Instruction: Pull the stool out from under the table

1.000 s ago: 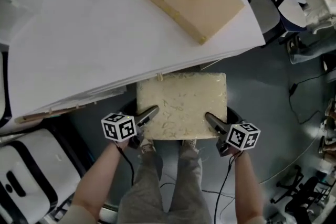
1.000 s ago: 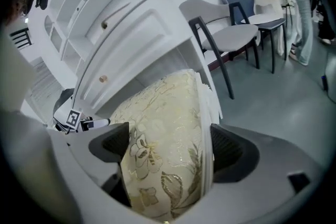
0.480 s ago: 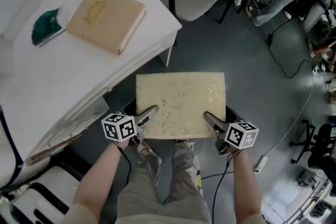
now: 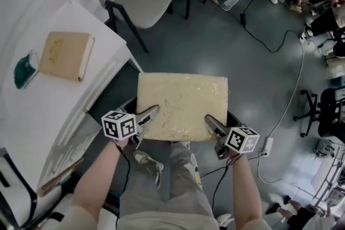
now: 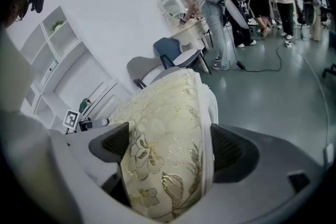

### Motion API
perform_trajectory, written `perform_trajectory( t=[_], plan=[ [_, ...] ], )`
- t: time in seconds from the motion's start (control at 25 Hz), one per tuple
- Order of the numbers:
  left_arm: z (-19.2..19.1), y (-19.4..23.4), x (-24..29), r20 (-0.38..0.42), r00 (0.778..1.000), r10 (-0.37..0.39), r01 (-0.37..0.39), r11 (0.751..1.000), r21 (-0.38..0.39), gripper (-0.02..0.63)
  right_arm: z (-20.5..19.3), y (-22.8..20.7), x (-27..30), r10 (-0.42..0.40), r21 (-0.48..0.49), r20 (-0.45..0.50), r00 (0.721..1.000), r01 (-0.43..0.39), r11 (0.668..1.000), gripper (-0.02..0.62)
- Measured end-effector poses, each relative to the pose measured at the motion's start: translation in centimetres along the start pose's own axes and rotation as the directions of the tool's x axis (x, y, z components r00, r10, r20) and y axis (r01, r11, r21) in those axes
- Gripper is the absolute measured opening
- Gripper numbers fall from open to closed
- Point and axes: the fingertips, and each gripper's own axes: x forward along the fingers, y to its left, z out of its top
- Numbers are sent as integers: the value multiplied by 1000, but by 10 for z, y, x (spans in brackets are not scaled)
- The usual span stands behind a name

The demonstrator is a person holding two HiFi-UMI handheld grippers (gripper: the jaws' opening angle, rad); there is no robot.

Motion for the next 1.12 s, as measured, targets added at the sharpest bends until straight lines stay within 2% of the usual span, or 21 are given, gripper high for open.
perform_trajectory(
  t=[0.12, 0.44, 1.12],
  plan=[
    [11, -23, 28, -30, 999, -17, 18, 999, 27, 439, 12, -26, -14, -18, 38, 23, 1000, 17, 999, 505],
    [8, -27, 89, -90, 995, -47, 54, 995, 85, 439, 5, -82, -5, -59, 111, 66, 996, 52, 993, 505],
    [-38, 9, 251, -250, 960, -122, 171, 968, 182, 439, -53, -212, 55, -167, 281, 157, 973, 118, 952, 505]
  ],
)
